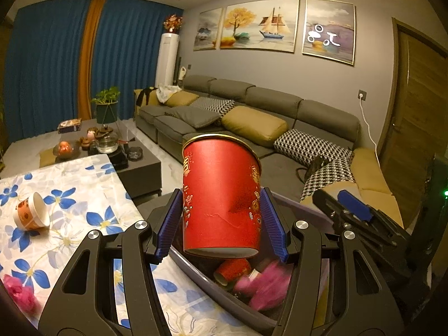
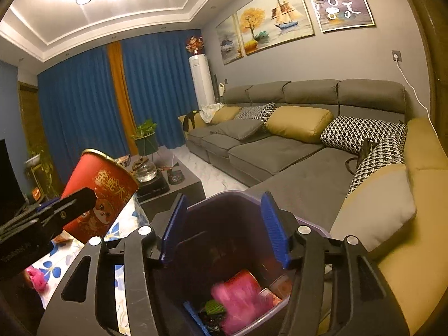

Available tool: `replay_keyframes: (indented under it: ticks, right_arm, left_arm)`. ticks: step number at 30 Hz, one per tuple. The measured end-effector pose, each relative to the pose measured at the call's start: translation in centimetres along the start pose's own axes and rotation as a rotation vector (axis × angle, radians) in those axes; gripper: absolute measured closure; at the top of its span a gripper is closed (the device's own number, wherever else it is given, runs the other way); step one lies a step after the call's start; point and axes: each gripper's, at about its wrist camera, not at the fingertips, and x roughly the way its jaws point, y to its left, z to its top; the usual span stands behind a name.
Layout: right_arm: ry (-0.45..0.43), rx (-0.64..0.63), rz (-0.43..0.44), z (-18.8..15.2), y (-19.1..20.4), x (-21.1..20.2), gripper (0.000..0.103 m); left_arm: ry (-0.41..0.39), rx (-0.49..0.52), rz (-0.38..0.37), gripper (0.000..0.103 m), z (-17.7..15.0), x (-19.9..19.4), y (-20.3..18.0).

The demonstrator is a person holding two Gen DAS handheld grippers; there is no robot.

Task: Collect trash
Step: 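Open the right tool over the bin while the left releases the red cup into it, then move both tools back over the table toward the red snack bag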

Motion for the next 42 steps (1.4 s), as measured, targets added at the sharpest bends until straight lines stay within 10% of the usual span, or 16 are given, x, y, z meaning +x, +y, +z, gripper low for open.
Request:
replay_keyframes:
  ticks: [10,12,15,42]
  right_arm:
    - [-0.045,0.055,-0.029,0.3,-1.6,-1.8,0.038]
    - [-0.048,0.058,-0.033,0.4,-1.7,-2.1,0.038]
    - [-0.057,0.062,-0.034,0.4,-1.9,-2.7,0.038]
    - [0.005,-0.078,0.197,-4.2,11.4,-6.1,0.025]
  left_arm:
    - [0.051,0.041,-0.084,0.044,-1.3,1.8,-1.9]
    - [0.053,0.033,-0.076,0.022,-1.5,1.7,-1.9]
    - [0.042,0.01,-0.067,0.015,-1.7,1.1,-1.4]
    - [-0.022,-0.166,0.545,0.006,-7.4,-18.0,16.2]
